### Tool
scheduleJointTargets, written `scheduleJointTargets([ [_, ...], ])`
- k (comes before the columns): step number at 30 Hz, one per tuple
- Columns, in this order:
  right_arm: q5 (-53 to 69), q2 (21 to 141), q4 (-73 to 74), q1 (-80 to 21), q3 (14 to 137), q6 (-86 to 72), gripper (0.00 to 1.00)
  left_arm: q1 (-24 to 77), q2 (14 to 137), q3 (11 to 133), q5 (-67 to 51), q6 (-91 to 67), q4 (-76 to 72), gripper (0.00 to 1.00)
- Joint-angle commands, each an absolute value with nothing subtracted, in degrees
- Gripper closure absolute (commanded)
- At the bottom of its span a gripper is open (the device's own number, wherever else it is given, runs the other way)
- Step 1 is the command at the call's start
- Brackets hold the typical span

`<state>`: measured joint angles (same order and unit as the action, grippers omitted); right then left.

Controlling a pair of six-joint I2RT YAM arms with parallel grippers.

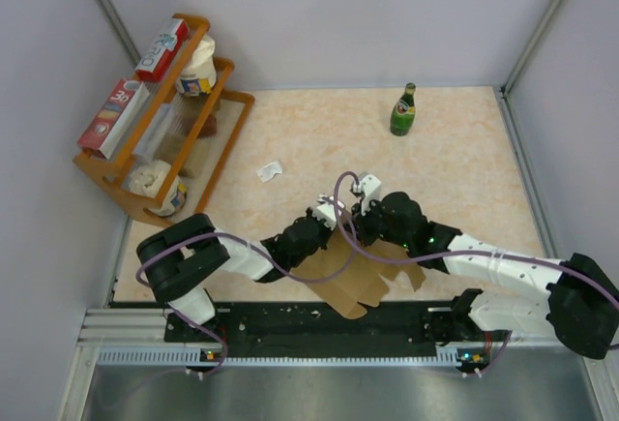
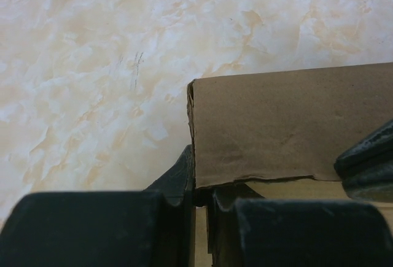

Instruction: Fold the paper box

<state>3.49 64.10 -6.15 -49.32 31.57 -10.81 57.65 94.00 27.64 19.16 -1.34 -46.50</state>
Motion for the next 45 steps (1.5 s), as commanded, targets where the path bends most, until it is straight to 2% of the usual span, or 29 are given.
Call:
scheduleJointTargets([
  [1, 3.3, 64.9, -8.4, -48.7, 32.7, -11.6, 1.0, 59.1, 95.6, 29.5, 23.7, -0.4, -47.2, 0.91],
  [11, 3.7, 66.2, -7.6, -48.3, 32.3, -12.0, 1.0, 60.6, 97.3, 30.3, 27.2, -0.4, -47.3, 0.75],
  [21, 3.8, 65.9, -7.5, -47.9, 32.2, -12.2, 1.0, 62.4, 98.4, 31.4, 32.3, -0.4, -47.5, 0.65],
  [28, 4.0, 65.1, -7.7, -47.5, 31.9, -12.6, 1.0, 62.8, 92.3, 28.9, 30.1, -1.9, -46.6, 0.5],
  [30, 4.0, 64.8, -7.8, -47.4, 31.8, -12.7, 1.0, 62.8, 90.0, 28.2, 29.2, -2.7, -44.8, 0.34],
  [34, 4.0, 64.2, -7.3, -47.3, 32.5, -12.7, 1.0, 62.8, 84.0, 25.9, 27.2, -5.2, -41.5, 0.22],
  [41, 2.7, 62.7, -6.0, -47.0, 33.8, -12.0, 1.0, 62.8, 73.6, 23.1, 23.2, -9.0, -31.7, 0.19],
  [45, 2.1, 60.4, -3.9, -47.0, 35.0, -11.3, 0.91, 62.8, 67.4, 21.5, 22.2, -10.1, -26.2, 0.2],
])
